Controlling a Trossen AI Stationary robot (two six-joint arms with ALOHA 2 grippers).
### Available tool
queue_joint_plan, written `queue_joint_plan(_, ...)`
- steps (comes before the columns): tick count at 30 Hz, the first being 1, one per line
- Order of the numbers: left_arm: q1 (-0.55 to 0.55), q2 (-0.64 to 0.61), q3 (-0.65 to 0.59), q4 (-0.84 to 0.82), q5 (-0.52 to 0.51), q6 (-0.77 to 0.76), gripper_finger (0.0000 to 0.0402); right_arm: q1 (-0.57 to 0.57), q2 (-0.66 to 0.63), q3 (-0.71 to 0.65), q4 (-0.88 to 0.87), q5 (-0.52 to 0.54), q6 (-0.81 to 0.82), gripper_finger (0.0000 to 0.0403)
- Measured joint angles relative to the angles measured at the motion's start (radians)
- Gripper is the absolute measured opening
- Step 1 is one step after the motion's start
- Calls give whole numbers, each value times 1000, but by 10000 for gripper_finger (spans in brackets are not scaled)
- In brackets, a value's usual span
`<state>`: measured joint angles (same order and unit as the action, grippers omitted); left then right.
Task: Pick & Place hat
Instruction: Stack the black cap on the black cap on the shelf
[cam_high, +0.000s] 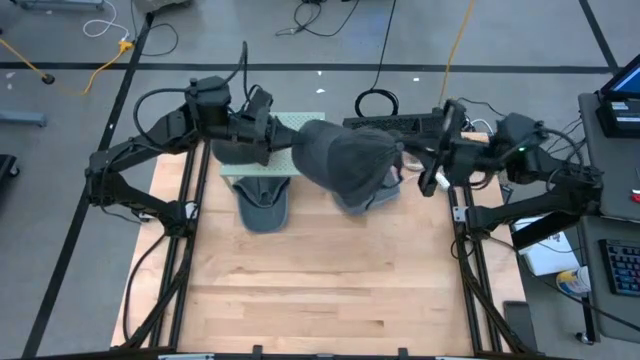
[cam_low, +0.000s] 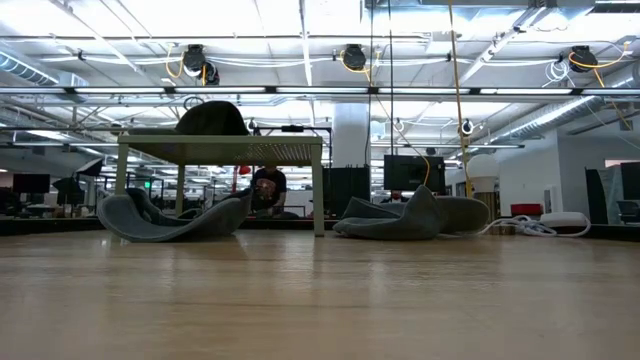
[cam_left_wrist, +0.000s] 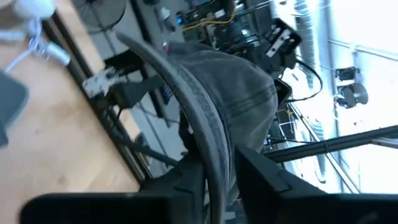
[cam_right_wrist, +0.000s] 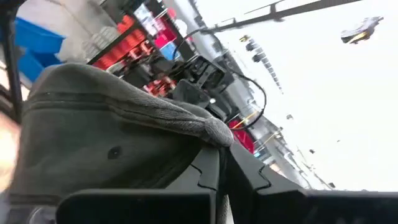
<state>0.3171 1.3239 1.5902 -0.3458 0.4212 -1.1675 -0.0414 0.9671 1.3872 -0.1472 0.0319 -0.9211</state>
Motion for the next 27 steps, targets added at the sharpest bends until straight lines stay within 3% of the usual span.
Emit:
queue_joint_plan(6,22,0,0,43,-2,103,152,0,-47,0,-1,12,0,2)
queue_joint_plan(12,45,0,0,47,-4,156,182,0,-84,0,-2,102,-6,1)
queue_joint_plan(17,21,0,0,82,-35,345,176,0,-72,0,-50,103,18,1)
queue_joint_plan(22,-34,0,0,82,-189,508,154,0,-17,0,-98,123,53,1)
queue_joint_plan(27,-70,0,0,78,-314,550,134,2,59,0,-109,159,97,1)
